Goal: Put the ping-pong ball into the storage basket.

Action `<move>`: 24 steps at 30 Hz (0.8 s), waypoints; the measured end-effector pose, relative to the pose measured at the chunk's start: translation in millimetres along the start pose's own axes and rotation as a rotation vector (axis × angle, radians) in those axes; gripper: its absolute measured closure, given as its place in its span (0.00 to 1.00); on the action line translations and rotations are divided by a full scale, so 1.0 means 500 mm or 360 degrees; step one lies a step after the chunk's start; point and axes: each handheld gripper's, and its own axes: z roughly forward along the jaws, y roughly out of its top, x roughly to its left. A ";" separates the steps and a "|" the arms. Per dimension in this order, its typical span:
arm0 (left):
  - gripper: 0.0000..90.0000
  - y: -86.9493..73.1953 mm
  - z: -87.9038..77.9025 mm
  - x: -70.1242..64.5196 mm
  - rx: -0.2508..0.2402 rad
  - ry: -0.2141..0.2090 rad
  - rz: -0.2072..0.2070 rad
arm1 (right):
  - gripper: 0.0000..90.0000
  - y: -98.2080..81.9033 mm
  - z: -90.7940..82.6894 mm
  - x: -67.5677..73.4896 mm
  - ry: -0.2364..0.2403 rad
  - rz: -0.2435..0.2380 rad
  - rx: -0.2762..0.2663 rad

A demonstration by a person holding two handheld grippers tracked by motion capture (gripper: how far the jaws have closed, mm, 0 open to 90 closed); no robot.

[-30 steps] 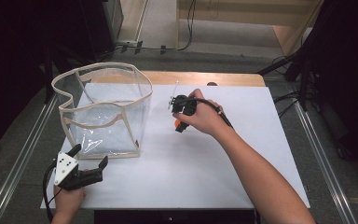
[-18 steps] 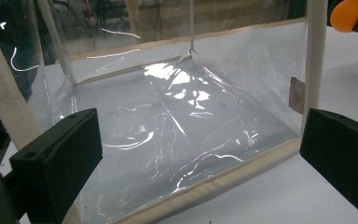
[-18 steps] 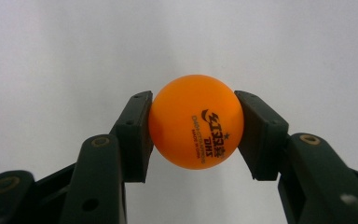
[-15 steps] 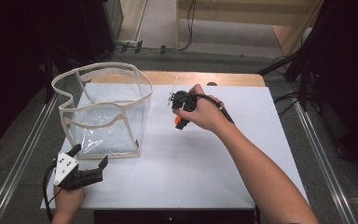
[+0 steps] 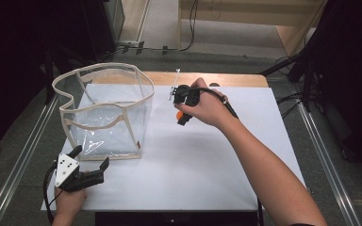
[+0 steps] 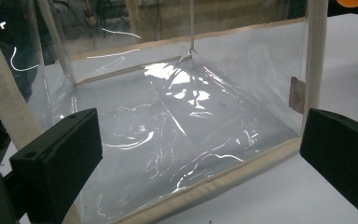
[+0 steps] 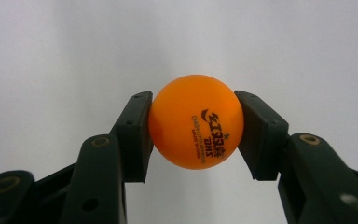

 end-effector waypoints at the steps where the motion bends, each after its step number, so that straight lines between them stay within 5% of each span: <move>1: 0.00 0.000 0.000 0.000 0.0000 0.0000 0.0000 | 0.53 0.000 0.000 0.000 0.0000 0.0000 0.0000; 24: 0.00 0.000 0.000 0.000 -0.0002 -0.0005 -0.0006 | 0.53 0.034 -0.064 0.002 -0.0016 -0.0039 0.0015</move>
